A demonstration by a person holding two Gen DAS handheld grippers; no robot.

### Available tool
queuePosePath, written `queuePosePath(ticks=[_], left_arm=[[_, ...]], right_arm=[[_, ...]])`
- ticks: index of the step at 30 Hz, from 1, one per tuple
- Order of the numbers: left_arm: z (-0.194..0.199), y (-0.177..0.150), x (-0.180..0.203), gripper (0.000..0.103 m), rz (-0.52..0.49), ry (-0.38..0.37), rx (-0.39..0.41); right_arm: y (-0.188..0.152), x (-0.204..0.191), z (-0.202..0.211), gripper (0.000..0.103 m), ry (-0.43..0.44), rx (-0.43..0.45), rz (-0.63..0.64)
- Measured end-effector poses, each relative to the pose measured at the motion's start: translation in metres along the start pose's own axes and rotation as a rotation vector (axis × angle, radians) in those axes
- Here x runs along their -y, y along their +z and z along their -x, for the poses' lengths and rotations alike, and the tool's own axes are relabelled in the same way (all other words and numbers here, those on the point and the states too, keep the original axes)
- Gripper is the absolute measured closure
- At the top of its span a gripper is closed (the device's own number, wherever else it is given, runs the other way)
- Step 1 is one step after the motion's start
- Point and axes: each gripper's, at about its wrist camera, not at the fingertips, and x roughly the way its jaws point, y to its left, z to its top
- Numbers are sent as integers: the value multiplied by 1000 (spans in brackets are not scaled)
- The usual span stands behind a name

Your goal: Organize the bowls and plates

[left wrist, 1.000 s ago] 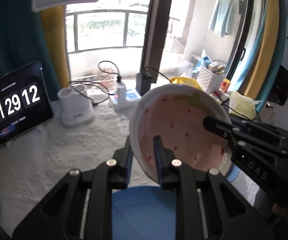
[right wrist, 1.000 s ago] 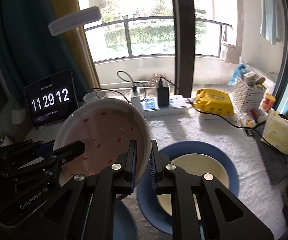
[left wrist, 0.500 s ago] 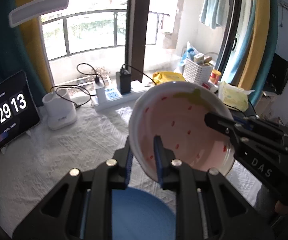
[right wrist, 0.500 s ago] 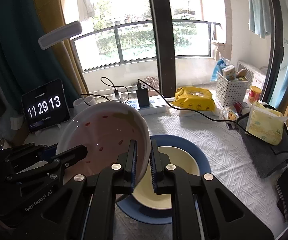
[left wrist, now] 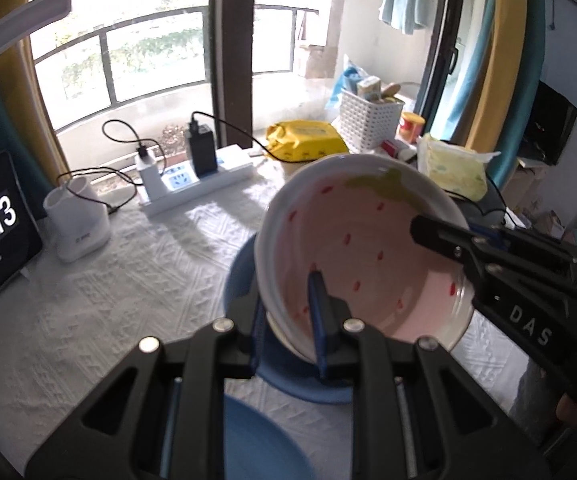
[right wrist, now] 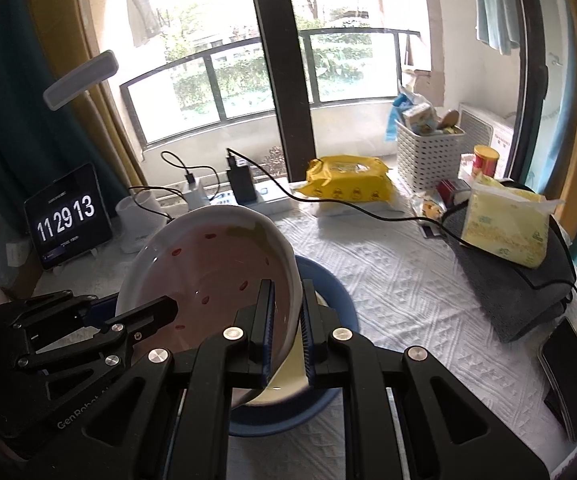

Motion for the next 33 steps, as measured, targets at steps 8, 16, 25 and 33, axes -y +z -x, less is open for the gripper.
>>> queuePosePath(ticks=[8,16,25,33], left_arm=[[-17,1,10,83,-14,-5,-37],[-29,-1,9,83,-11,6,-71],[-42,-3,3,83,1,20,-114],[-47,-3,2,83,-2,20,-126]], right_arm=[[-4,18,-7,89,-8,-18,-23],[-13,26,-22,89,6,-57,-34],[-19,27,-40,89,21,-99,-35],[-22,25,-46,89,22,-111,-34]])
